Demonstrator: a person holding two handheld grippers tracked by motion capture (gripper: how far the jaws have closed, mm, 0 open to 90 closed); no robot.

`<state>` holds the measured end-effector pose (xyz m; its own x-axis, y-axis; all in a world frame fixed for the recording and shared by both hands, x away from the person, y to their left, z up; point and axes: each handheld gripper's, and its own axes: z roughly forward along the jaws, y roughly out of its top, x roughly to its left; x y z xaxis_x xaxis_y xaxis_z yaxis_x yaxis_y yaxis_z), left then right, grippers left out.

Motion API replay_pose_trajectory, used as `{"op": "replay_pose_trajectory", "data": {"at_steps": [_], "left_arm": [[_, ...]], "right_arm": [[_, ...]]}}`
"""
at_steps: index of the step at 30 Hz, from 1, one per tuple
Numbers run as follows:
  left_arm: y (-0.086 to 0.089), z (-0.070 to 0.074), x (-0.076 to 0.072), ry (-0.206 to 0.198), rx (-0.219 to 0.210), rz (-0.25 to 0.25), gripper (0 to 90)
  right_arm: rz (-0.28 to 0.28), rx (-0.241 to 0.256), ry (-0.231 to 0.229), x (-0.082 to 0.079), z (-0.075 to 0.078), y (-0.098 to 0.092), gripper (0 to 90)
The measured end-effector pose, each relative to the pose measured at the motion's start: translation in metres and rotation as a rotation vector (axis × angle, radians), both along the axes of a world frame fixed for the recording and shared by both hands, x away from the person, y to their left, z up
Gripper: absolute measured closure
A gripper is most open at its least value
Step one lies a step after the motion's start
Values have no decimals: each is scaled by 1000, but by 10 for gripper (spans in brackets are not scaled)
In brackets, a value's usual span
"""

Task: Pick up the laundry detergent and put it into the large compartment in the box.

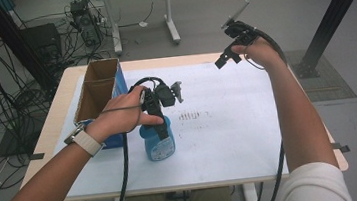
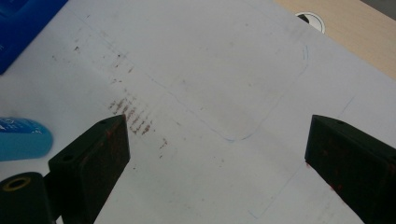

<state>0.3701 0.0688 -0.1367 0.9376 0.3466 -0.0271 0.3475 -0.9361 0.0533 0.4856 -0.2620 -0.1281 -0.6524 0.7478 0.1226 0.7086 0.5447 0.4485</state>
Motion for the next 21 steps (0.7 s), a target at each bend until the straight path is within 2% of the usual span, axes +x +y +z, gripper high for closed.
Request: {"op": "replay_pose_trajectory", "data": {"at_steps": [17,20,21], "left_arm": [[2,-2,-1,-10,-8,3,108],[1,-4,0,-15,0,-9,108],[2,-5,-1,-11,-11,5,108]], "right_arm": [[4,-2,-3,0,0,2,65],[3,-1,-4,-1,0,2,65],[5,0,-3,0,0,2,64]]}}
